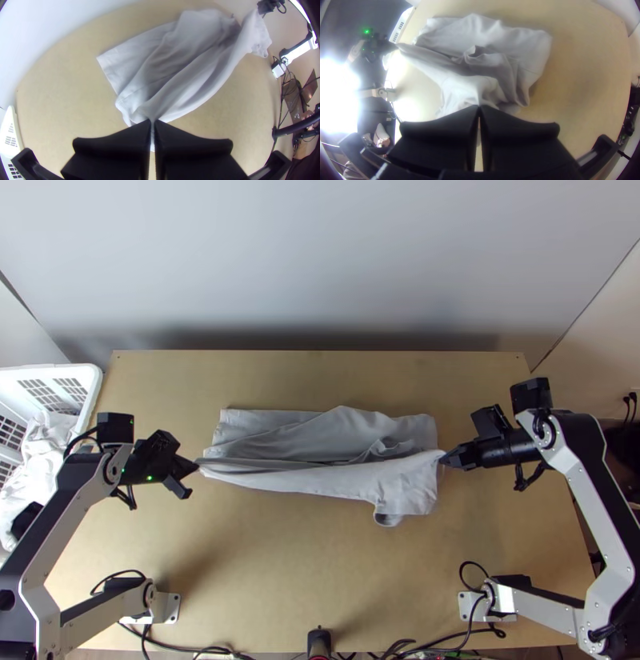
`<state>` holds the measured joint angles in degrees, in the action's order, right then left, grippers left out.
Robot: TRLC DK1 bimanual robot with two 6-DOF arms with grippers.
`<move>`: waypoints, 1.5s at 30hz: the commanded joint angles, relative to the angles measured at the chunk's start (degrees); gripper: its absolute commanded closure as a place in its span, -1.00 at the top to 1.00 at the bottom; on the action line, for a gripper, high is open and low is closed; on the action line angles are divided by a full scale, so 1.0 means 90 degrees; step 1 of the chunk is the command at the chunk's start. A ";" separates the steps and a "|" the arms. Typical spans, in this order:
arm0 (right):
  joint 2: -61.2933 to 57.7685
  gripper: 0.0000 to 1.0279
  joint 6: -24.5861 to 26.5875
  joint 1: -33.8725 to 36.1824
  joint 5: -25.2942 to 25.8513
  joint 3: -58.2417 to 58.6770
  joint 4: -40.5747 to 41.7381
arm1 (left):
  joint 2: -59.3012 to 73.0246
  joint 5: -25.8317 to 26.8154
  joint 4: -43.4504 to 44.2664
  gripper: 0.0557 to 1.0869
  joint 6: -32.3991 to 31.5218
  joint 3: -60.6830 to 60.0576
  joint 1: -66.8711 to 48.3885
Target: Fold the t-shirt
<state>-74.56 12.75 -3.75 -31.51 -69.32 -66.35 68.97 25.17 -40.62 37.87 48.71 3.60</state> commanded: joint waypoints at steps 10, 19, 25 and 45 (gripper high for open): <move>-0.0582 -0.95 -0.0626 -0.0121 0.0307 -0.0472 0.1493 | 0.0813 -0.0394 0.0803 -0.93 -0.0838 0.0652 -0.0341; -0.1002 -0.95 -0.0646 -0.0218 0.0659 -0.0940 0.2059 | 0.1389 -0.0404 0.1144 -0.93 -0.0965 0.1531 -0.0380; -0.1276 -0.95 -0.0587 -0.0179 0.0718 -0.0999 0.2235 | 0.1643 -0.0453 0.1310 -0.93 -0.0897 0.1649 -0.0360; -0.2281 -0.95 -0.0519 -0.0150 0.0766 -0.0921 0.2714 | 0.2688 -0.0970 0.1213 -0.93 -0.0643 0.1805 -0.0614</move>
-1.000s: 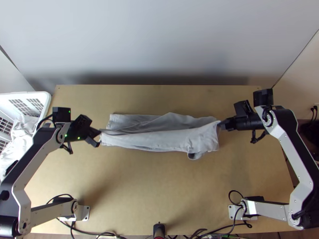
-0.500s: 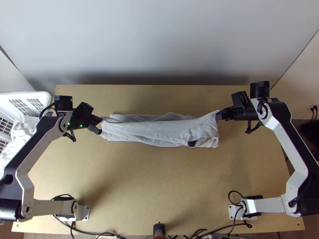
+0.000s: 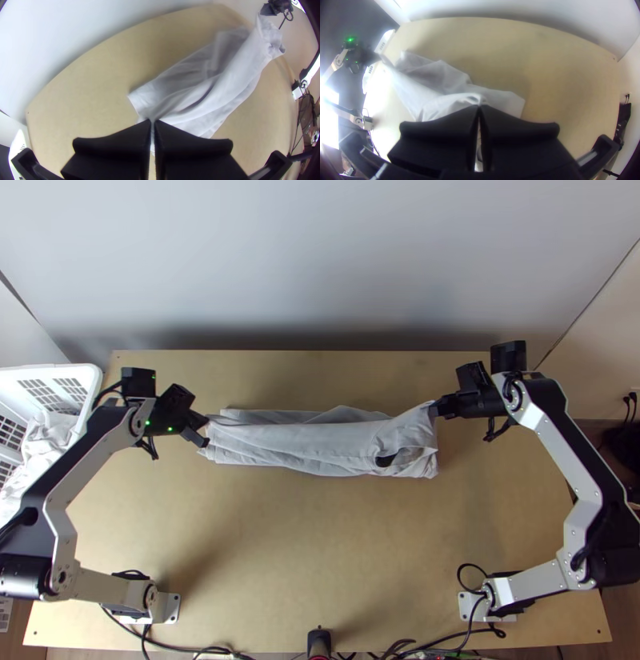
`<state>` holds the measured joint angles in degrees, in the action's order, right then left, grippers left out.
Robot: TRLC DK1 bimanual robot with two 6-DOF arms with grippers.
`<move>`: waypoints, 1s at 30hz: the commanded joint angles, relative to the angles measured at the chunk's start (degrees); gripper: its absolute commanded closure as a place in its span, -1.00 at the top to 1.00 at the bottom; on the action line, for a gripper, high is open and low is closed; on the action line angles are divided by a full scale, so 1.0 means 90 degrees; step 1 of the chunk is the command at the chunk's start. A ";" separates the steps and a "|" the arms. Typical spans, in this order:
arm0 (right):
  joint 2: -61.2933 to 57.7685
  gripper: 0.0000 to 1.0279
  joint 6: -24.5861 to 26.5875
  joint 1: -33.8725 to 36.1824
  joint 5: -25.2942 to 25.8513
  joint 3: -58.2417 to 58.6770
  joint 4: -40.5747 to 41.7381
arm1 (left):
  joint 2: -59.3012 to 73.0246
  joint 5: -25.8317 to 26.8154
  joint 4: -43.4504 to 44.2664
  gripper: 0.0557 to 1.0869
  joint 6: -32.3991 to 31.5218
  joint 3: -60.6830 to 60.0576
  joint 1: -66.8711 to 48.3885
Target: Fold the t-shirt
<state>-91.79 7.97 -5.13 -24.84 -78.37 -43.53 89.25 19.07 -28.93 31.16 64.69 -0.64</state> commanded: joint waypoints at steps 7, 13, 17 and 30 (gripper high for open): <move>-0.0680 -0.95 0.0082 0.0003 0.0153 0.0251 0.0374 | 0.0845 -0.0459 -0.0135 -0.93 0.0161 0.0020 -0.0172; -0.0924 -0.95 0.0140 0.0003 0.0260 0.0387 0.0393 | 0.0913 -0.0508 -0.0135 -0.93 0.0278 0.0059 -0.0172; -0.1051 -0.95 0.0179 -0.0046 0.0387 0.0661 0.0559 | 0.1001 -0.0566 -0.0145 -0.93 0.0308 0.0137 -0.0172; -0.1344 -0.46 0.0228 -0.0085 0.0817 0.0973 0.1155 | 0.1353 -0.0937 -0.0184 -0.93 0.0454 0.0186 -0.0085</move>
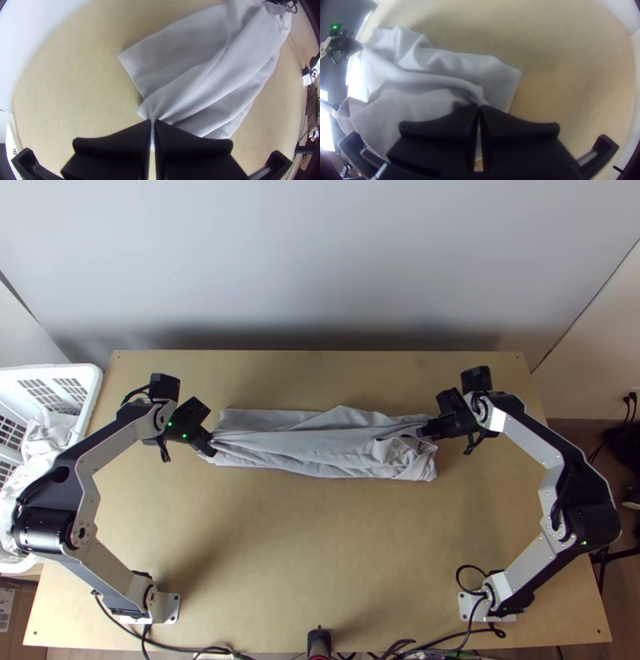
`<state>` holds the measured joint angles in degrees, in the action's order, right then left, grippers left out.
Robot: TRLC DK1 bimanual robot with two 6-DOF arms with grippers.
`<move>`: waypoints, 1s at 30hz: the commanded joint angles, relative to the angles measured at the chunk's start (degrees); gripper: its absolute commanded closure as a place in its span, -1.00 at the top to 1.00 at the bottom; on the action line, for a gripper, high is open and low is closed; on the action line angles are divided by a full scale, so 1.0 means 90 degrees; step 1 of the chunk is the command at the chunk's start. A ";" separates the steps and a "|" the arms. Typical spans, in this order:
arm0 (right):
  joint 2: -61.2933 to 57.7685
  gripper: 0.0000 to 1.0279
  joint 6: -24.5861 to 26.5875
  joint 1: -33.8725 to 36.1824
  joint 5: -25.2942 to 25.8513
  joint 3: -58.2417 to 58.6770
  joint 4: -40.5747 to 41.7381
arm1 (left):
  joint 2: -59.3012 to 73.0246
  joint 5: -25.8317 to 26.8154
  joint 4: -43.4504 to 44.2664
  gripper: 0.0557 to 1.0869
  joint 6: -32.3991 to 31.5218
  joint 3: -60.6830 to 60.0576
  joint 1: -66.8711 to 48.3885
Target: Fold the t-shirt
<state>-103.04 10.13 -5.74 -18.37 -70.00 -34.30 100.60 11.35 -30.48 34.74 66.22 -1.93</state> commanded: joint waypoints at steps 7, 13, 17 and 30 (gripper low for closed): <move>0.1029 0.92 -0.0042 -0.0036 0.0088 -0.0133 -0.0017 | 0.0034 -0.0080 -0.0022 -0.93 0.0134 0.0016 0.0117; 0.1694 0.91 -0.0442 -0.0163 -0.0195 -0.1334 -0.1726 | -0.0006 -0.0080 -0.0022 -0.93 0.0163 0.0016 0.0166; 0.0863 0.90 -0.0979 -0.0066 -0.1221 -0.2535 -0.3981 | -0.0006 -0.0070 -0.0022 -0.93 0.0153 0.0016 0.0166; 0.0492 0.90 -0.0755 -0.1023 -0.2812 -0.2057 -0.5456 | -0.0045 -0.0070 -0.0022 -0.93 0.0085 0.0016 0.0049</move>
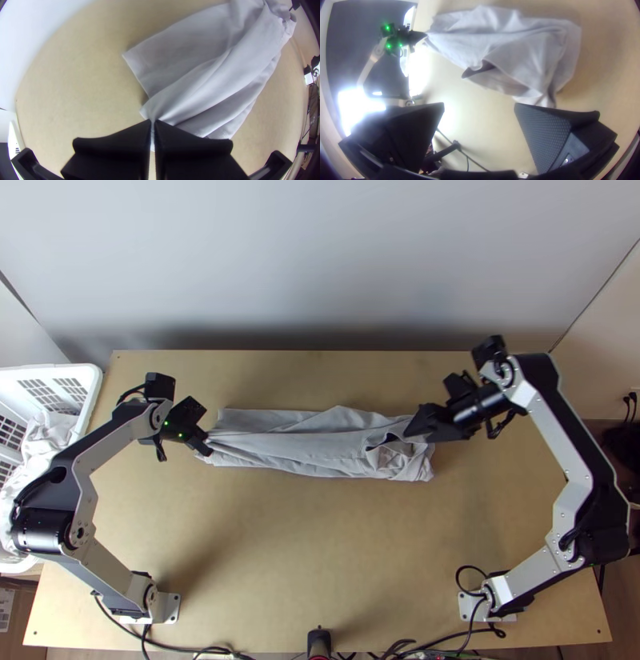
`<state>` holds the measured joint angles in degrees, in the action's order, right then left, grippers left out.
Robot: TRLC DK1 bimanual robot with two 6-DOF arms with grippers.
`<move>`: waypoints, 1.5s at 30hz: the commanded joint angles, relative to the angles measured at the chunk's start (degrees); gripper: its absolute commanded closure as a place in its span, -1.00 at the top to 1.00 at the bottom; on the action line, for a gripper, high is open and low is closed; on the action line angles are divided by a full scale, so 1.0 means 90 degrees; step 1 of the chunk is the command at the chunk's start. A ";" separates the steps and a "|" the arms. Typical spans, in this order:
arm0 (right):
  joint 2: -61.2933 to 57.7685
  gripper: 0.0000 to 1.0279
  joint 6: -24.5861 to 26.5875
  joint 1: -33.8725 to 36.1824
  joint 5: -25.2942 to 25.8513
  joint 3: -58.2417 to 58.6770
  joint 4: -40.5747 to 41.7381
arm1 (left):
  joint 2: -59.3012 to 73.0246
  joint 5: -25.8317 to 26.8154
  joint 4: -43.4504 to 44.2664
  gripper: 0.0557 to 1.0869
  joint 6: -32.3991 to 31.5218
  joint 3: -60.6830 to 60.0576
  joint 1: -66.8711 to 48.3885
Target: Fold the t-shirt
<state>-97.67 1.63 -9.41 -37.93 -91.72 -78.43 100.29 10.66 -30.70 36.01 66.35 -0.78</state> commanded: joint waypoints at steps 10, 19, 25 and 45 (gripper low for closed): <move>-0.0554 0.90 0.0757 -0.1738 -0.0961 0.1578 -0.0025 | -0.0001 0.0007 0.0012 -0.93 -0.0065 0.0050 -0.0080; -0.0867 0.90 0.1118 -0.1747 0.0025 0.1607 0.3002 | -0.0196 0.0007 -0.0007 -0.93 -0.0173 0.0109 -0.0187; -0.0291 0.90 0.1098 -0.1747 0.0514 0.1773 0.4359 | -0.0352 0.0007 -0.0075 -0.93 -0.0153 0.0021 -0.0129; 0.0012 0.36 0.0434 -0.1581 0.1197 0.1725 0.4037 | -0.0421 0.0007 -0.0075 -0.93 -0.0095 -0.0038 -0.0138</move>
<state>-96.86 8.10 -23.90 -27.81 -73.58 -36.05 96.90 10.68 -31.33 34.96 65.98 -2.37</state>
